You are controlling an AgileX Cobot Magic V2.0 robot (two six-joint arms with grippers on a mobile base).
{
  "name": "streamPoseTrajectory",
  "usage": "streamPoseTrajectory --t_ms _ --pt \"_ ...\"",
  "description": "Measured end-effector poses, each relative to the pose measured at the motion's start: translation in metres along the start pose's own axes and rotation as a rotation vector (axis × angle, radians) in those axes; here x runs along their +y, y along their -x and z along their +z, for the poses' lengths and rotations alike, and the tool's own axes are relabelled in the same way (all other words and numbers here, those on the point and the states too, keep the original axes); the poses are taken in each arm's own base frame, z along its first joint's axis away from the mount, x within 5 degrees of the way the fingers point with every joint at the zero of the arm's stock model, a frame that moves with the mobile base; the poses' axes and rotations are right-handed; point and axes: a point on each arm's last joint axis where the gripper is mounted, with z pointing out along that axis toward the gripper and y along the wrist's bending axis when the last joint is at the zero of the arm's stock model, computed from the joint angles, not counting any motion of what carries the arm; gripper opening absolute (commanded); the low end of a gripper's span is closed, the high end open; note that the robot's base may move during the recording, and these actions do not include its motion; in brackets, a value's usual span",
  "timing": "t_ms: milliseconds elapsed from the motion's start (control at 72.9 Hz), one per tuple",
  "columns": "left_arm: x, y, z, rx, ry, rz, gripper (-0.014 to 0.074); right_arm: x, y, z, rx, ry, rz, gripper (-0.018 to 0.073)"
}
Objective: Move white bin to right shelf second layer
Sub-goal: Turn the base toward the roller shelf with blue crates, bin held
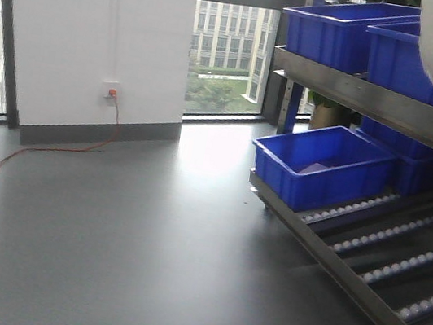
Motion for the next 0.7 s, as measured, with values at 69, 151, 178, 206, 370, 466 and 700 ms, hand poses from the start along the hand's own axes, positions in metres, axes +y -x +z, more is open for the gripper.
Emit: streamPoseTrajectory --t_ms 69,151,178,206,370,466,700 --pt "0.0000 0.0000 0.0000 0.000 0.000 0.000 0.0085 0.0000 0.0000 0.0000 0.000 0.000 0.000 0.0055" --pt "0.0000 0.0000 0.0000 0.000 0.000 0.000 0.0085 0.0000 0.0000 0.0000 0.000 0.000 0.000 0.0055" --pt "0.0000 0.0000 0.0000 0.000 0.000 0.000 0.0085 0.0000 0.0000 0.0000 0.000 0.000 0.000 0.0055" --pt "0.0000 0.0000 0.0000 0.000 0.000 0.000 0.0085 0.0000 0.0000 0.0000 0.000 0.000 0.000 0.0055" --pt "0.0000 0.0000 0.0000 0.000 0.000 0.000 0.0085 0.0000 0.0000 0.0000 0.000 0.000 0.000 0.0055" --pt "0.0000 0.0000 0.0000 0.000 0.000 0.000 0.0085 0.0000 0.0000 0.0000 0.000 0.000 0.000 0.0055" --pt "0.0000 0.0000 0.0000 0.000 0.000 0.000 0.0085 0.0000 0.0000 0.0000 0.000 0.000 0.000 0.0055"
